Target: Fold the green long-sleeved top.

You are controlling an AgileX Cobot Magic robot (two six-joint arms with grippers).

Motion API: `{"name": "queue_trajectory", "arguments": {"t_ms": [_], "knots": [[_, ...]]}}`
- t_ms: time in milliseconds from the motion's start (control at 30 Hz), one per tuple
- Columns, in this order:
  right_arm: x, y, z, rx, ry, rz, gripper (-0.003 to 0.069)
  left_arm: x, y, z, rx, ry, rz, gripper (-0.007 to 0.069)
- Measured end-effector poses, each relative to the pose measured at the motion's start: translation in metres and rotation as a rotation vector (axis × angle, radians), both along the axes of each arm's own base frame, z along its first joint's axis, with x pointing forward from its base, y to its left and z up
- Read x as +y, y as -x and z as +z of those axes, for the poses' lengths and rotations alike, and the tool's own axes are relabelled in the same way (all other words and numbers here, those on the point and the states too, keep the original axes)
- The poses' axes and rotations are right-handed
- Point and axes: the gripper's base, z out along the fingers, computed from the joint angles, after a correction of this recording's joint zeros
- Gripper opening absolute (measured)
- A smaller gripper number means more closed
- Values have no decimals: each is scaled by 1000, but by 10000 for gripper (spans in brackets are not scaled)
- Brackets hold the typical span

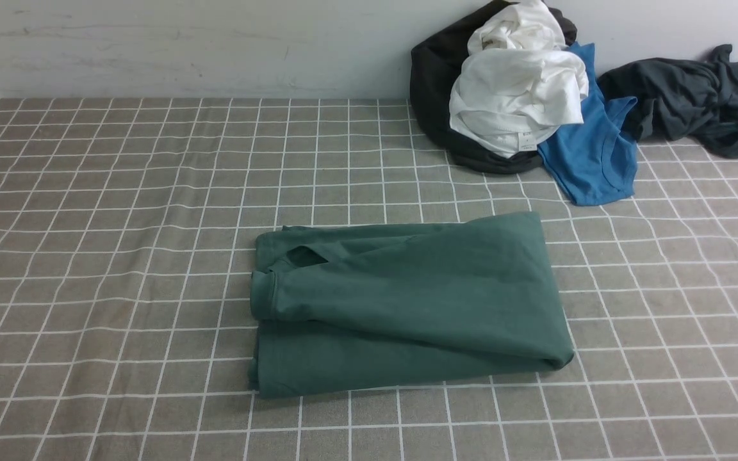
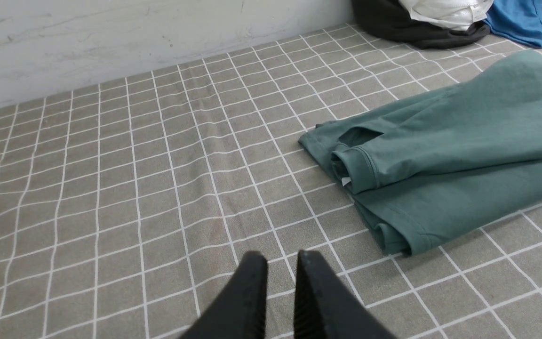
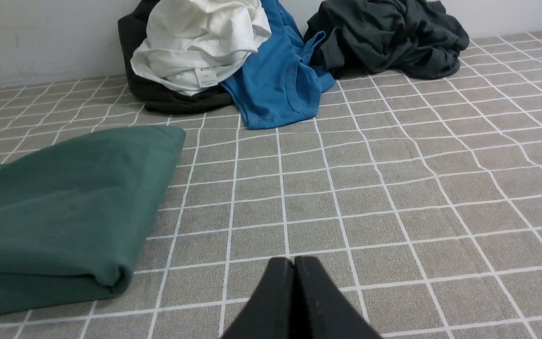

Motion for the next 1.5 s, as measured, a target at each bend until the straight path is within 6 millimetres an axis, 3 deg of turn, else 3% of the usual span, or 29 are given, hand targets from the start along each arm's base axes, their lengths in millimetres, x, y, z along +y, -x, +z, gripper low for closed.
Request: {"name": "queue_trajectory", "arguments": {"t_ms": [833, 1067, 1100, 1300, 1500], "knots": [[0, 0, 0, 0, 0, 0, -14, -3, -6, -3, -60, 5, -7, 71], [0, 0, 0, 0, 0, 0, -14, -11, -29, -36, -194, 28, 81, -4], [0, 0, 0, 0, 0, 0, -14, -10, -35, -53, -203, 42, 136, -8], [0, 0, 0, 0, 0, 0, -14, -4, -40, -98, -194, 30, 266, -8], [0, 0, 0, 1, 1, 0, -14, -1, -37, -113, -88, 17, 319, -8]]}}
